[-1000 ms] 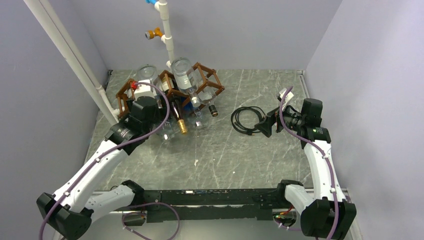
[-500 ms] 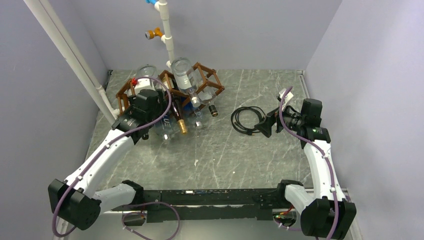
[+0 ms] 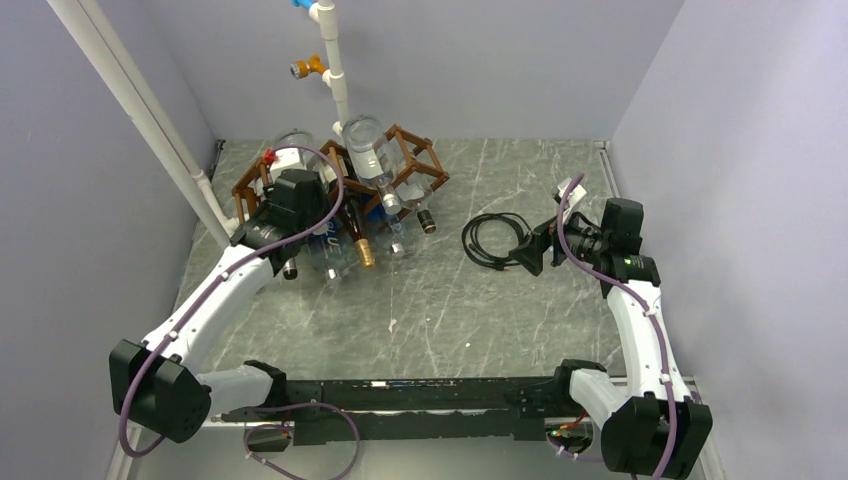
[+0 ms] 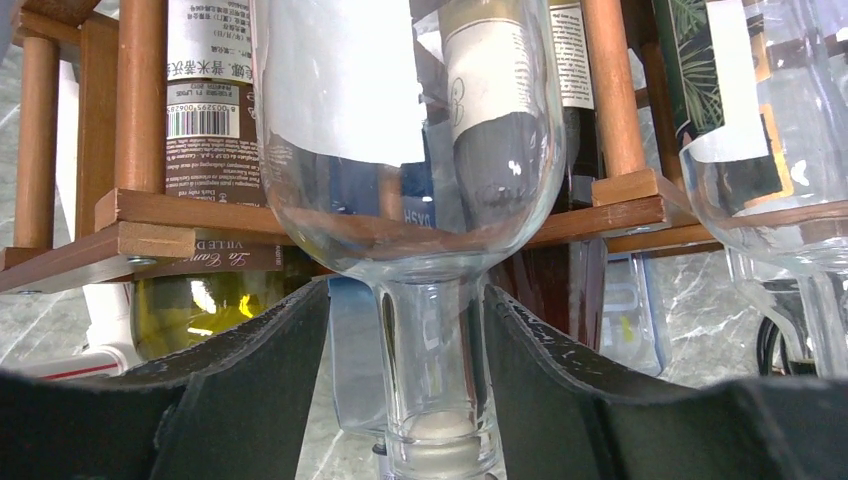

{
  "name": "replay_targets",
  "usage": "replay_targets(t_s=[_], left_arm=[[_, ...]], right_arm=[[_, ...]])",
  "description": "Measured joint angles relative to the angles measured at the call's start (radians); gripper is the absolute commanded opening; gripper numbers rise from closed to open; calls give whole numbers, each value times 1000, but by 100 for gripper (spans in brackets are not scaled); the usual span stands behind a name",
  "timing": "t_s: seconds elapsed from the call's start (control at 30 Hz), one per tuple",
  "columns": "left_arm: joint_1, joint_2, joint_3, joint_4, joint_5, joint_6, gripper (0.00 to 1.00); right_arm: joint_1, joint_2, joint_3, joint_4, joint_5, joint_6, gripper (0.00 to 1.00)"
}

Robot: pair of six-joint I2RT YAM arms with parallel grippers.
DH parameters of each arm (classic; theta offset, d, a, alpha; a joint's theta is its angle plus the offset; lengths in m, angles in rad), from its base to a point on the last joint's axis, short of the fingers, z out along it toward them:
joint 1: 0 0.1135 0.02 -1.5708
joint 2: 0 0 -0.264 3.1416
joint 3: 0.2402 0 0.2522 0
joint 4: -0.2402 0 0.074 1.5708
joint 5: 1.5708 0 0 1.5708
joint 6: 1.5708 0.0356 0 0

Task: Take the wine bottle off the wine rack
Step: Pick up the wine bottle from the wine rack.

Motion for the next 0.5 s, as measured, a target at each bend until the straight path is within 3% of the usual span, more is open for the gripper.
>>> replay_targets(t_s=[0.5], left_arm=[[24, 16, 0, 30, 50, -24, 57]], right_arm=[[0, 0, 0, 0, 0, 0, 100]])
